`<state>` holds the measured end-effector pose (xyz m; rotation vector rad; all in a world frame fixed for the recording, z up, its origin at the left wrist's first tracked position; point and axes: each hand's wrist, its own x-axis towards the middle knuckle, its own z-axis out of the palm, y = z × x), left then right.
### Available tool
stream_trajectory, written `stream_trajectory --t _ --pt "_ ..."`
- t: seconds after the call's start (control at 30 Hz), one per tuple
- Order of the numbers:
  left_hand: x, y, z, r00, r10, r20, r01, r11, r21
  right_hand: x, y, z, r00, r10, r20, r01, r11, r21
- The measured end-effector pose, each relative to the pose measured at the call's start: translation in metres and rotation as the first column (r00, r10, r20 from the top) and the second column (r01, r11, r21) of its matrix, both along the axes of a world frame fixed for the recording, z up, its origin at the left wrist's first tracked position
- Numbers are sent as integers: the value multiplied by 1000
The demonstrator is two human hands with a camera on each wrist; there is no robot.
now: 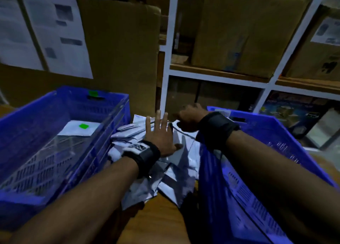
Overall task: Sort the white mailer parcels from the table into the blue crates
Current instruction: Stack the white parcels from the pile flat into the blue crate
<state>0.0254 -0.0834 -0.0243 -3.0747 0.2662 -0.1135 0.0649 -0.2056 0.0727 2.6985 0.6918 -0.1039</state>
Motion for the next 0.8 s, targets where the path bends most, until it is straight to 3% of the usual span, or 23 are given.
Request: stream_trajectory --t 0.17,0.43,0.6,0.8 --pt "-2 15 -46 989 -94 -112 95 995 10 -5 4 -53 982 -138 -131 116 980 -163" --pt "9 -11 -69 973 -164 -163 152 985 -83 -9 14 -63 959 -227 -167 194 961 -197" --pt "10 -16 -73 985 -53 -164 43 997 -60 -1 11 -70 948 -255 -193 237 965 -113" --pt "31 13 -45 949 -108 -296 82 992 -99 10 3 -89 948 -245 -203 234 969 -77"
